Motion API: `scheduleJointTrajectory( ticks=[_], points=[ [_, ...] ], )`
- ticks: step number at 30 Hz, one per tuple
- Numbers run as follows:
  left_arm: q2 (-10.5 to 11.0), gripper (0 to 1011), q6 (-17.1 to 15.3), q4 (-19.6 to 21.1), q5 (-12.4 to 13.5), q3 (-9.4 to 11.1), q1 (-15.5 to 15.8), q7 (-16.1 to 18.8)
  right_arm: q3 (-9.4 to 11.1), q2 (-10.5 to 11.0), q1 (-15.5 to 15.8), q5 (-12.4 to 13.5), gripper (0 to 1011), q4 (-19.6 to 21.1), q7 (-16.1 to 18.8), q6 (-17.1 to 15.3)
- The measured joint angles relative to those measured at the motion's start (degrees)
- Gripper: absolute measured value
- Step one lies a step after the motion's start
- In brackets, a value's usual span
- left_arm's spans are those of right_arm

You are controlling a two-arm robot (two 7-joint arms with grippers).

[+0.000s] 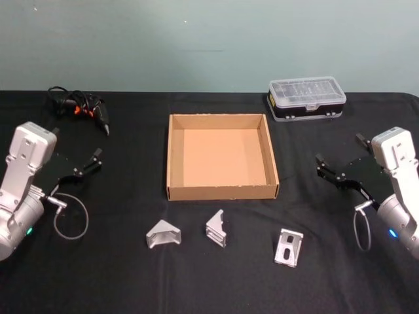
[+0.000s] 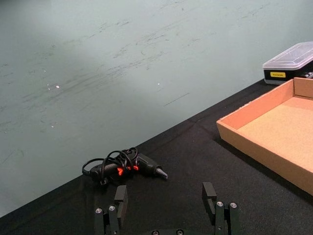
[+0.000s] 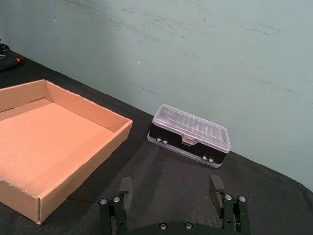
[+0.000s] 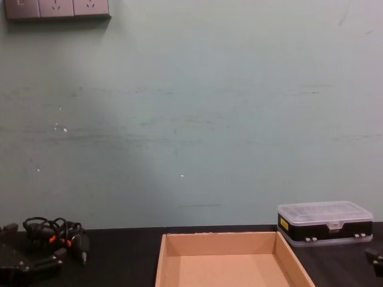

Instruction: Use one hand to pick up the angle iron from the table and place it into the box.

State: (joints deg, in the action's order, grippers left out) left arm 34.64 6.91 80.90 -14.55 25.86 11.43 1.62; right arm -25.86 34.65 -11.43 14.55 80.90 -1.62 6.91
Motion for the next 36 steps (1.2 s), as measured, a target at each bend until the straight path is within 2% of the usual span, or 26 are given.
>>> scheduleJointTrajectory(
  ticks=[36],
  points=[
    [0.0, 1000, 0.0, 0.0, 0.0, 0.0, 0.0, 0.0, 0.3, -0.2, 0.1, -0.2, 1002, 0.0, 0.1, 0.0]
  ],
)
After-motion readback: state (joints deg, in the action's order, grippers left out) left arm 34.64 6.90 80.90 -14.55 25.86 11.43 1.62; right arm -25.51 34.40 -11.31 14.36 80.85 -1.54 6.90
